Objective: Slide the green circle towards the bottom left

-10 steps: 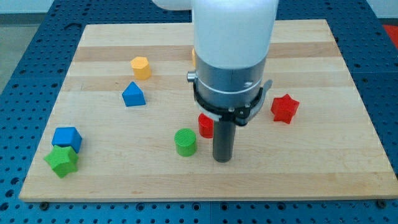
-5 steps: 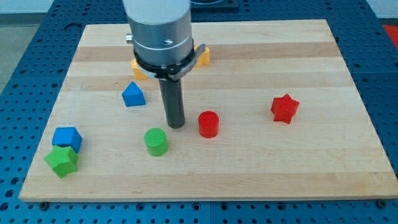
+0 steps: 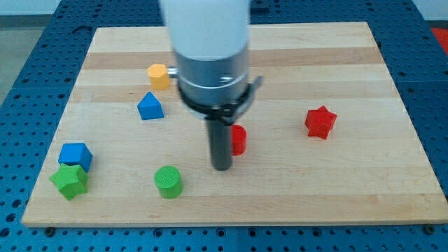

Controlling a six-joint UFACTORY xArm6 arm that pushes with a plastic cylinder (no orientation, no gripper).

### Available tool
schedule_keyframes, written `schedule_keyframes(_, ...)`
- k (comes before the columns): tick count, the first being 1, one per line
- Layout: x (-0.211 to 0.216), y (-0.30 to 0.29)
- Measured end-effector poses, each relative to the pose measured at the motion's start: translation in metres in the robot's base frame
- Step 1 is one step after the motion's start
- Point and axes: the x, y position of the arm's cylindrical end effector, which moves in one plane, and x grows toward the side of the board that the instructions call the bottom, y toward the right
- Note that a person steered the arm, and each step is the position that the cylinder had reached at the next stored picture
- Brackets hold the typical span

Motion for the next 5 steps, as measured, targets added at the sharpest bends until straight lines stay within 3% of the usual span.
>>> schedule_keyframes(1,0.024,0.006)
schedule_keyframes(3,0.036,-0.097)
schedule_keyframes(5,0.035,-0.086)
